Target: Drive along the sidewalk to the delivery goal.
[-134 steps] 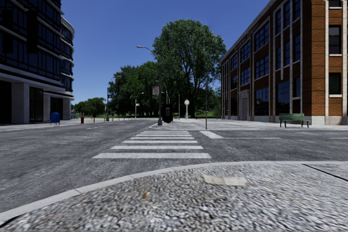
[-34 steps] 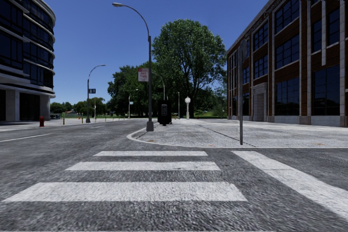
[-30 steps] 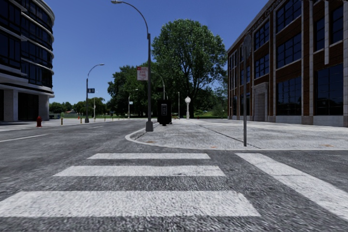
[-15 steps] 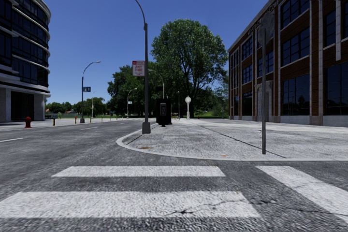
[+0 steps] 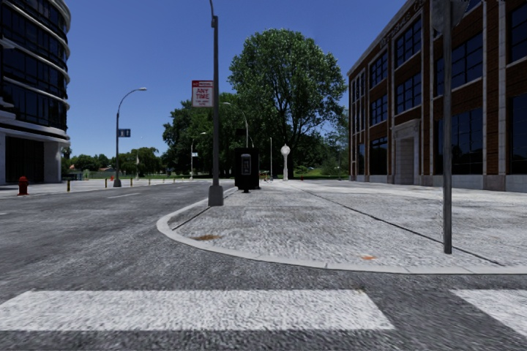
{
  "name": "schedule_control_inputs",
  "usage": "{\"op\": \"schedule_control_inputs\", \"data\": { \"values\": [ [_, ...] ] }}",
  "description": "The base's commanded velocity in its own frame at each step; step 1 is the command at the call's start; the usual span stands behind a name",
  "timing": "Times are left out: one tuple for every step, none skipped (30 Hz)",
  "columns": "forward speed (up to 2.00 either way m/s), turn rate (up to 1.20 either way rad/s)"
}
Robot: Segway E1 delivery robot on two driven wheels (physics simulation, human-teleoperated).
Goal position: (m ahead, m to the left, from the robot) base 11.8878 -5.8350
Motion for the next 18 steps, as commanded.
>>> {"op": "schedule_control_inputs", "data": {
  "values": [
    [2.00,-0.03],
    [2.00,-0.08],
    [2.00,-0.09],
    [2.00,-0.09],
    [2.00,-0.10],
    [2.00,-0.12],
    [2.00,-0.21],
    [2.00,-0.21],
    [2.00,-0.27],
    [2.00,-0.29],
    [2.00,-0.31],
    [2.00,-0.31],
    [2.00,-0.33],
    [2.00,-0.41],
    [2.00,-0.41],
    [1.94,-0.49],
    [1.90,-0.52],
    [1.85,-0.53]
  ]
}}
